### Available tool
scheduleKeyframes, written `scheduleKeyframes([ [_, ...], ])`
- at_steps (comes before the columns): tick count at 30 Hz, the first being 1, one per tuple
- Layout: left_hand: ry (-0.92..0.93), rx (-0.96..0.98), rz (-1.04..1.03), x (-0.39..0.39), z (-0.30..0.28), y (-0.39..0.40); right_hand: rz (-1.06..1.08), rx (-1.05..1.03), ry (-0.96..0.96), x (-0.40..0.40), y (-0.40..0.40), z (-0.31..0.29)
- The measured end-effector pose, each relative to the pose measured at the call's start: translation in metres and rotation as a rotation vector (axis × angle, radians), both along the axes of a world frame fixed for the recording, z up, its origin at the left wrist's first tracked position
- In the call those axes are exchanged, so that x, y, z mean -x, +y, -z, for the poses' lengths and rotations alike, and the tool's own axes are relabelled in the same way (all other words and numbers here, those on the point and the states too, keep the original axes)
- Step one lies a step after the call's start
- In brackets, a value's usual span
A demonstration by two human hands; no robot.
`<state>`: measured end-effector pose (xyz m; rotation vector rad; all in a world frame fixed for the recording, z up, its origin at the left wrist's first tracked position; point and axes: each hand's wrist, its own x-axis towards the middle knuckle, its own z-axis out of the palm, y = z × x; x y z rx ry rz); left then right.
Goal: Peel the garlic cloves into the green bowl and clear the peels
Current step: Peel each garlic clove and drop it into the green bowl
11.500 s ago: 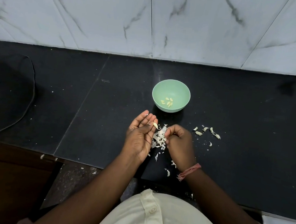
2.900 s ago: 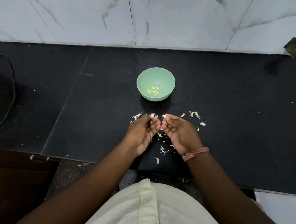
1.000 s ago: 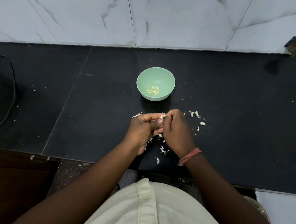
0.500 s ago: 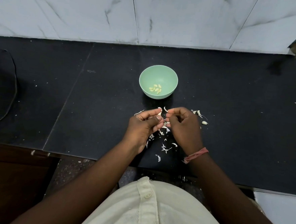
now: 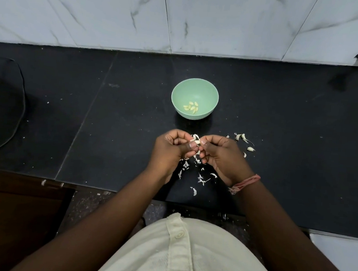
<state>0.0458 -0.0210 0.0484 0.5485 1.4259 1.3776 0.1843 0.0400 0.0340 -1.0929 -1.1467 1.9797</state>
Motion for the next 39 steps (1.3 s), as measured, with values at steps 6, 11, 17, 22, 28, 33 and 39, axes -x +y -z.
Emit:
scheduleKeyframes([
  [6, -0.099, 0.054, 0.024, 0.001, -0.003, -0.001, -0.045, 0.06, 0.046, -0.001, 0.0, -0.002],
  [11, -0.158, 0.139, 0.099, 0.005, -0.01, 0.006, -0.047, -0.113, -0.065, -0.001, -0.001, 0.0],
  [17, -0.391, 0.202, 0.114, 0.002, -0.014, 0.009, -0.056, -0.238, -0.114, -0.003, -0.001, -0.001],
  [22, -0.332, 0.14, 0.075, -0.002, -0.015, 0.012, -0.006, -0.33, -0.244, -0.004, -0.002, -0.002],
  [28, -0.266, 0.14, -0.02, -0.008, -0.013, 0.014, 0.034, -0.647, -0.475, -0.003, -0.004, 0.01],
  [33, -0.373, 0.181, -0.05, -0.006, -0.008, 0.015, 0.036, -0.836, -0.595, -0.001, -0.007, 0.013],
  [39, -0.478, 0.216, -0.027, -0.003, 0.0, 0.013, 0.083, -0.755, -0.569, 0.001, -0.01, 0.015],
])
